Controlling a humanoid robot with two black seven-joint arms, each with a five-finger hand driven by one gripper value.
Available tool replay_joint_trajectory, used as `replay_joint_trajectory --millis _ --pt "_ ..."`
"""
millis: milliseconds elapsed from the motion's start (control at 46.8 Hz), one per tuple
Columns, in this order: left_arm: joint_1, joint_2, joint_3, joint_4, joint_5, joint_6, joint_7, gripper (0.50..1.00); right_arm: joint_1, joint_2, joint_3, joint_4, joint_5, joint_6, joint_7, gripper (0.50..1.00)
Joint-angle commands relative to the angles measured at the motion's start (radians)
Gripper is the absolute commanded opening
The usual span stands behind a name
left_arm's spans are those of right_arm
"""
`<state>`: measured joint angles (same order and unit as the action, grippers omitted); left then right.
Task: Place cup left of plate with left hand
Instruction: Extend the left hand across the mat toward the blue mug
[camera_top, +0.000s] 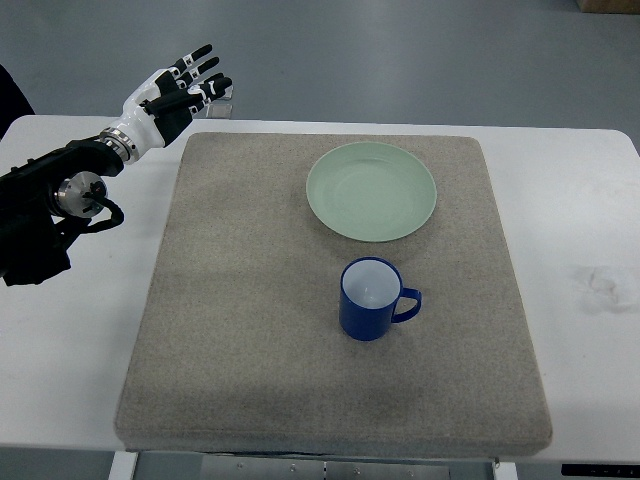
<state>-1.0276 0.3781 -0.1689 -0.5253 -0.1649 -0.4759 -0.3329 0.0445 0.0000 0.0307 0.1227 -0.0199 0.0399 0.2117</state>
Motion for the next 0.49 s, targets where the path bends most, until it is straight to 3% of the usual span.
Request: replay_joint_trajectory --millis 0,171,470 --pt "0.006 0.074 0.003 -0.102 0.019 -0.027 0.000 0.996 0.000 0.000 0.000 0.000 0.000 0.000 0.000 0.932" --pt "0.011 0.200 -0.009 -0.277 0.140 -0.035 -0.003 0.996 0.000 0.000 0.000 0.000 0.000 0.000 0.000 0.932" --pt "0.052 0.301 -0.023 -0.429 0.310 -0.081 -0.015 0.996 0.000 0.000 0.000 0.000 0.000 0.000 0.000 0.932"
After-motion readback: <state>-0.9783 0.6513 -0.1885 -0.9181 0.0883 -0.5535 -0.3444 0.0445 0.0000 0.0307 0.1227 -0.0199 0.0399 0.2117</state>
